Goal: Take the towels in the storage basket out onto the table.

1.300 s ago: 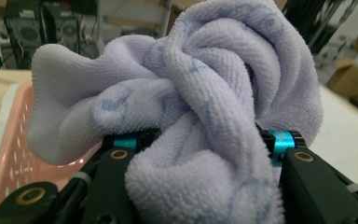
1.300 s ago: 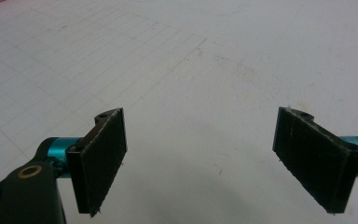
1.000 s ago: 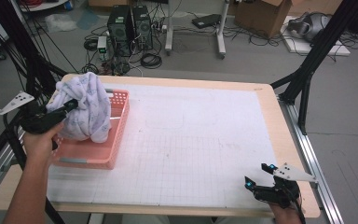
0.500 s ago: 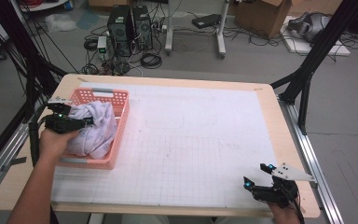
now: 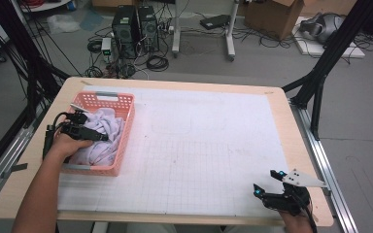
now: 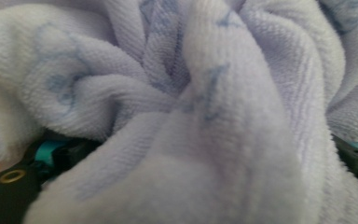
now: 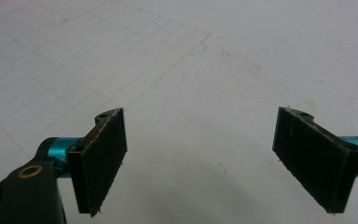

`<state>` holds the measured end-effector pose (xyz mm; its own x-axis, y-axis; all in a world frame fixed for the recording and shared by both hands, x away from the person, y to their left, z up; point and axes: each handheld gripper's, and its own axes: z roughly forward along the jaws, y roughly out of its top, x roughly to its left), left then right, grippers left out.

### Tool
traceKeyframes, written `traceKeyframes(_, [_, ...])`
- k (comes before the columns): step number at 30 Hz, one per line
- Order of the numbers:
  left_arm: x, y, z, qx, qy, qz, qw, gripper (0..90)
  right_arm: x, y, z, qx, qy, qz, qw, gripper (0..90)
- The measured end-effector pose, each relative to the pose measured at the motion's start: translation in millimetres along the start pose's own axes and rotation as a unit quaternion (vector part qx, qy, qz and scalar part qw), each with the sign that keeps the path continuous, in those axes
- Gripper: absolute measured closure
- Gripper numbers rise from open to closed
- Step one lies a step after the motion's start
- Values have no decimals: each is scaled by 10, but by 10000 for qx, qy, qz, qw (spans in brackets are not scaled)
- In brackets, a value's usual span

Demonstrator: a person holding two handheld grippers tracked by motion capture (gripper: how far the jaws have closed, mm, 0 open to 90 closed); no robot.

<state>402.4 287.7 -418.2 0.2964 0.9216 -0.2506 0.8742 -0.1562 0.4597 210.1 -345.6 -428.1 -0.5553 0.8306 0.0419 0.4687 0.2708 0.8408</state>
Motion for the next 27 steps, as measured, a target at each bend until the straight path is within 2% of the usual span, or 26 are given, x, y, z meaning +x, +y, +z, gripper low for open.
traceKeyframes(1, [-23,-2,22,31,16,94,9999,55,-3,1,-3,-19,-10,9,10000,164])
traceKeyframes(2, [-63,-1,49,91,137,238,9996,17,-5,1,-3,-42,-3,5,10000,164])
traceKeyframes(3, [-88,3,61,114,222,270,9993,16,-5,4,-10,-39,-3,7,10000,164])
traceKeyframes(10, [-106,-10,64,124,289,341,9989,17,-12,8,-24,-36,-45,-5,10000,165])
traceKeyframes(12, [-104,-26,56,118,207,370,9990,17,-25,1,-26,-12,-69,61,10000,165])
traceKeyframes(14, [-91,-29,41,212,98,462,9987,17,-42,-10,-31,-6,-50,97,9999,165])
traceKeyframes(16, [-90,-24,44,253,82,528,9983,17,-57,-21,-37,-5,-36,127,9999,165])
traceKeyframes(20, [-88,-55,44,123,53,585,9982,17,-79,-28,-41,5,-30,158,9999,165])
traceKeyframes(23, [-96,-50,55,118,102,647,9978,17,-75,-26,-30,16,-21,163,9999,166])
traceKeyframes(27, [-126,-50,48,67,355,642,9973,79,-65,-19,-26,37,-3,132,9999,172])
